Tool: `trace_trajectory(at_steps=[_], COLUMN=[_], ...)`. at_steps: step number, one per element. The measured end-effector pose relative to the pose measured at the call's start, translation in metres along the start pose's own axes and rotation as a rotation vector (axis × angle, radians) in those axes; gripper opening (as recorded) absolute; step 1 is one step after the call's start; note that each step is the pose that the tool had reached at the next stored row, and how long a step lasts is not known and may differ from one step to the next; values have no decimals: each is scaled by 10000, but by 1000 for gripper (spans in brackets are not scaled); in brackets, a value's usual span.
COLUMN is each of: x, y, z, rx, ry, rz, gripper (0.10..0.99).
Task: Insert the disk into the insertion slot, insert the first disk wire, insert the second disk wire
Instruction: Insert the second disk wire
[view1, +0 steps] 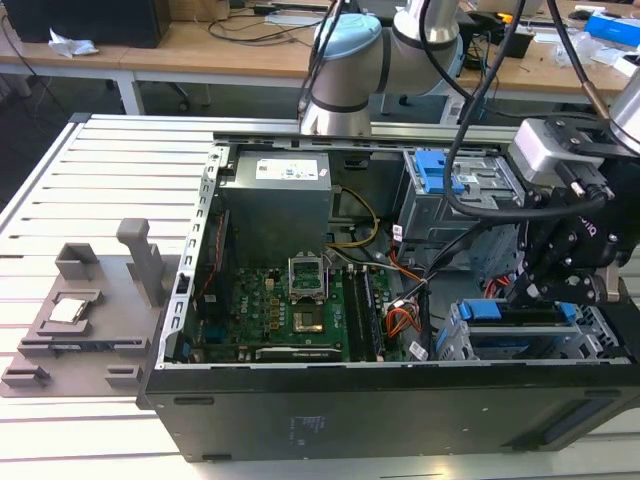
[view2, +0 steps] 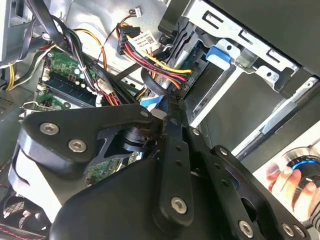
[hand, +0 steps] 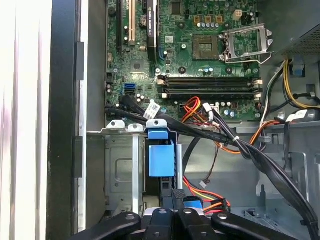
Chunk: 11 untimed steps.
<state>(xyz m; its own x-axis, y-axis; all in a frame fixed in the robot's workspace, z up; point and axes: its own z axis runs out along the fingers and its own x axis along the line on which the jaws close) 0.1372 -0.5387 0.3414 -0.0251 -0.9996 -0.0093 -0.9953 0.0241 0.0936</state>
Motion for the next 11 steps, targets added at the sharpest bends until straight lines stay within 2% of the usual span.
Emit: trace_trajectory(at_steps=[1,3,11], x=[-1,-2,-1], y=[9,20,21], z=[-95,-215,-216], rx=[0,0,0], ry=[31,32,30], rz=[3,3,3], gripper=[106,106,106])
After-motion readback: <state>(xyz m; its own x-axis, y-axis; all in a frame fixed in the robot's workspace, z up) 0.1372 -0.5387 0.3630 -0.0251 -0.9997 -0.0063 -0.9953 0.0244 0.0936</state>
